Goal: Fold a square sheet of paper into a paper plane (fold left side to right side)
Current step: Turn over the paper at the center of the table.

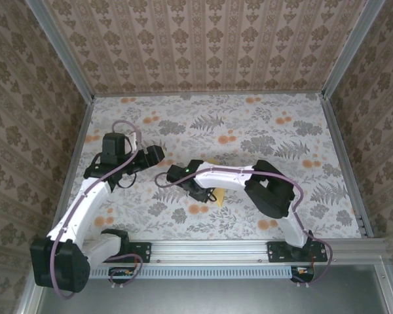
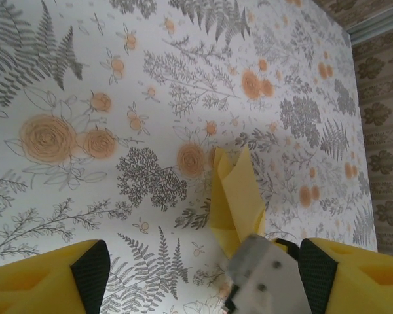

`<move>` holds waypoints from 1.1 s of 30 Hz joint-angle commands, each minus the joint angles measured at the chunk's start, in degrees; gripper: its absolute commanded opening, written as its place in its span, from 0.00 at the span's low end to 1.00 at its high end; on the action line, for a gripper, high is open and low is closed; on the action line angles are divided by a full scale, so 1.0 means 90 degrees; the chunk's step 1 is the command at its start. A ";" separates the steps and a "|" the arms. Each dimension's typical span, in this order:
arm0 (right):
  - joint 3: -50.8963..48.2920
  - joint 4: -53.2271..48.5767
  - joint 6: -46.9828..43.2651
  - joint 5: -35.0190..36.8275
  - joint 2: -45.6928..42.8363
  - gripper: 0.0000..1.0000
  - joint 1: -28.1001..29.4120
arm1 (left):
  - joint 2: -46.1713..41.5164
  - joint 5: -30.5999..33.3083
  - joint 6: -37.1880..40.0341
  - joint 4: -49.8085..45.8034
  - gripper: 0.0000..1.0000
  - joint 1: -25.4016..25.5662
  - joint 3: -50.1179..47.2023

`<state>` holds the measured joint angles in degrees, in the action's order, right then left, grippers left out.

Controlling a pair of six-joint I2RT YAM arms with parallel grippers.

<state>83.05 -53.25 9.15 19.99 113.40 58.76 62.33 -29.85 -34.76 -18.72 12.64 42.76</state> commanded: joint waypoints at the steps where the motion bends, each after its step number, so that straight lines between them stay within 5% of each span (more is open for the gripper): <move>1: -0.0380 0.0486 0.0176 -0.0508 -0.0669 0.56 -0.0080 | 0.0209 -0.0473 -0.0348 0.0700 0.77 -0.0038 -0.0225; 13: -0.2204 0.2444 0.0953 -0.1772 -0.2916 0.66 -0.1175 | 0.1586 -0.0737 -0.0841 0.2056 0.75 0.0784 -0.0416; 25: -0.4178 0.4554 0.2133 -0.3303 -0.4619 0.94 -0.2752 | 0.3698 -0.0944 -0.1248 0.3286 0.68 0.1960 0.0392; 33: -0.4743 0.5140 0.2222 -0.4224 -0.4651 1.00 -0.3604 | 0.4666 -0.1324 -0.1192 0.3760 0.43 0.2081 0.1013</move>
<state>41.41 -10.96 28.03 -12.49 71.83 28.21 103.28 -38.92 -45.82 11.99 30.96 49.80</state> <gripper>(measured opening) 0.998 0.459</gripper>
